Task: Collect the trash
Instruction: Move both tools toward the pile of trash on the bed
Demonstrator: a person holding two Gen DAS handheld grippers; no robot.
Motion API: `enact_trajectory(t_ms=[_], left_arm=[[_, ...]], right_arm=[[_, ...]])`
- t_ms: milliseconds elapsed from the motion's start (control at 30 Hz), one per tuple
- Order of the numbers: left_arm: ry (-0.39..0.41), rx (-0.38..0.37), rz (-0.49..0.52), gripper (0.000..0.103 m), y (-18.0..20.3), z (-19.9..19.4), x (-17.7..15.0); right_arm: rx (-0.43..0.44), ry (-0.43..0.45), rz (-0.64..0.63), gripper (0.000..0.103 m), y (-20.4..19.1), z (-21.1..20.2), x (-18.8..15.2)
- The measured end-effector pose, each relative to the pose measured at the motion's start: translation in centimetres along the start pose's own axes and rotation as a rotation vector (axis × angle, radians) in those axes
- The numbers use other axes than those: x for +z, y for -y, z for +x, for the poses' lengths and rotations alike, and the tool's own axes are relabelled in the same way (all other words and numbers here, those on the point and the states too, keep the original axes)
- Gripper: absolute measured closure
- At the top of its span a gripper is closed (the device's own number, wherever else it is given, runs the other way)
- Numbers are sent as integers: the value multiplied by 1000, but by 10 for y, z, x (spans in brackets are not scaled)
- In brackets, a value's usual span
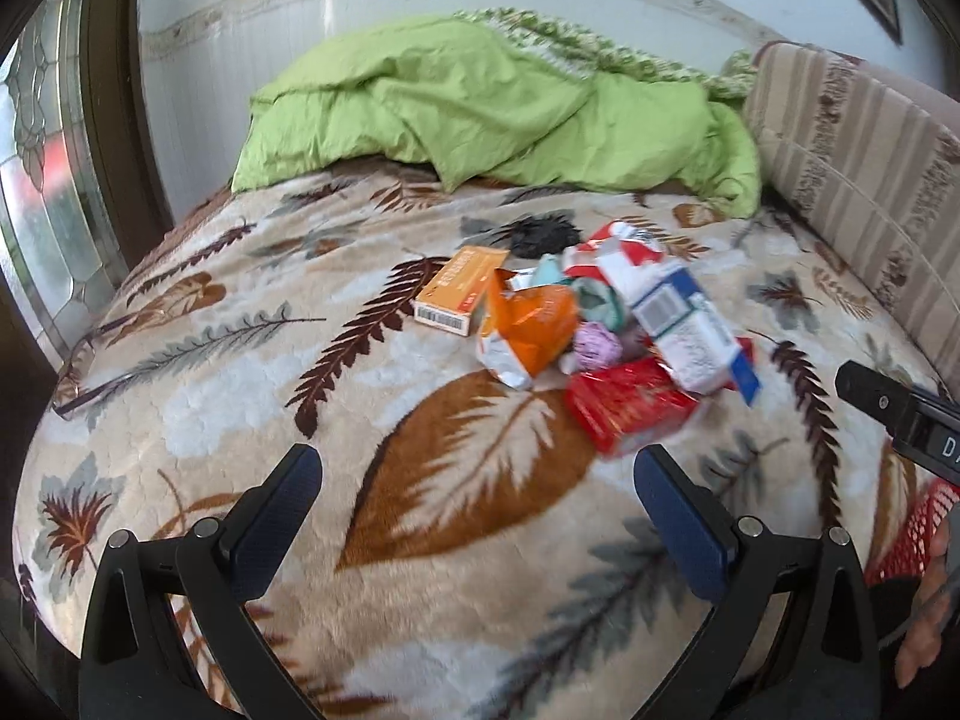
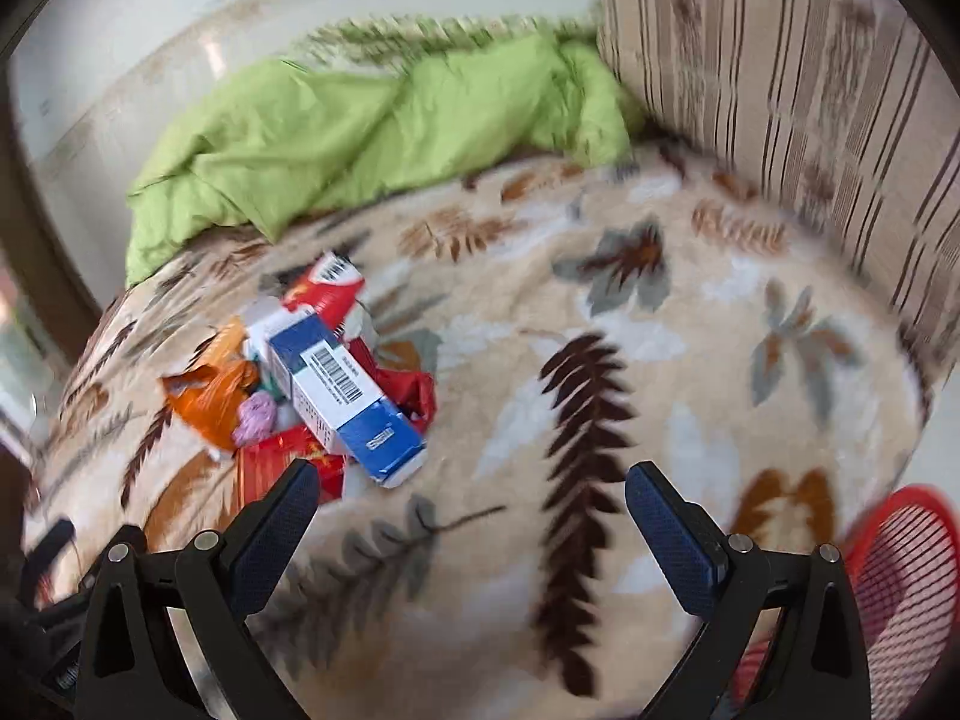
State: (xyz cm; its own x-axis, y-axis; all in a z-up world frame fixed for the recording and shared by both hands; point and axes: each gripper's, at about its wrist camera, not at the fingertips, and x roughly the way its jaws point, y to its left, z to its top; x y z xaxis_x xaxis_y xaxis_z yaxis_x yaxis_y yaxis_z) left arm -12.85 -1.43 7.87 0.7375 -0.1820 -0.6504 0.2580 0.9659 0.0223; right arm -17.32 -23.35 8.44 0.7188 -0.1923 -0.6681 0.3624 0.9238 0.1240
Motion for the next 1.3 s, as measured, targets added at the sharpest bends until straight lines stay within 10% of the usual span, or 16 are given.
enact_trajectory(t_ms=[367, 1300], left_arm=[[182, 47, 50, 0, 14, -62, -33], [131, -14, -12, 0, 4, -78, -15]], right_arm=[[2, 283, -110, 1, 5, -79, -33], [-22, 132, -140, 1, -8, -88, -23]])
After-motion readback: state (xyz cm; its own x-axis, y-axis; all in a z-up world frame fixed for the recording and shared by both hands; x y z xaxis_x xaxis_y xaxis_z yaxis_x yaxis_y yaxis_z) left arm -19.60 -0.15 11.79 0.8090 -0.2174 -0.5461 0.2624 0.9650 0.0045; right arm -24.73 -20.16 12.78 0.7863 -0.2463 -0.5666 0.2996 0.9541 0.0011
